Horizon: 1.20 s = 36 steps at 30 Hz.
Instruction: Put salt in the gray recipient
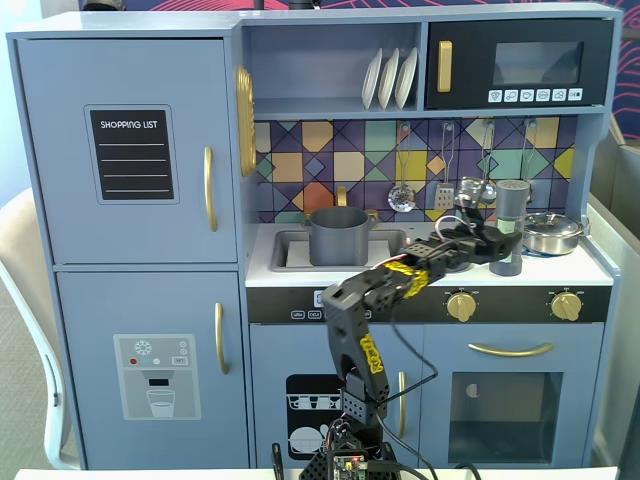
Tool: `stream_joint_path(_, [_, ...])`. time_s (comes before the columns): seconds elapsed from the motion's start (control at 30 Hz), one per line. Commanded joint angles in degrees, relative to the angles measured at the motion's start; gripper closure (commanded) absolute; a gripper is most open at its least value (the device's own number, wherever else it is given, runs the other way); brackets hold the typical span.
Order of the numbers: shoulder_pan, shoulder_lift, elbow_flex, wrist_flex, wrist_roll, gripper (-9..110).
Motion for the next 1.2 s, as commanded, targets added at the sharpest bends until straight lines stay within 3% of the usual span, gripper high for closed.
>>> stream_joint_path(0.0, [1.8,15.8,4.4,4.6,1.3,56])
stream_joint_path(0.2, [-0.9,27.2,5.6,20.8,-0.4,76])
stream_joint_path(0.4, [-11.5,36.2,5.4,38.1,-3.3,100])
stream_joint_path(0.67, [-33.3,49.4,18.7,58.4,-11.1,101])
stream_joint_path(0.8, [-41.5,53.0,28.7,62.4,-12.3,101])
stream_joint_path(1.17, [-50.3,55.6,57.8,53.4,-9.0,101])
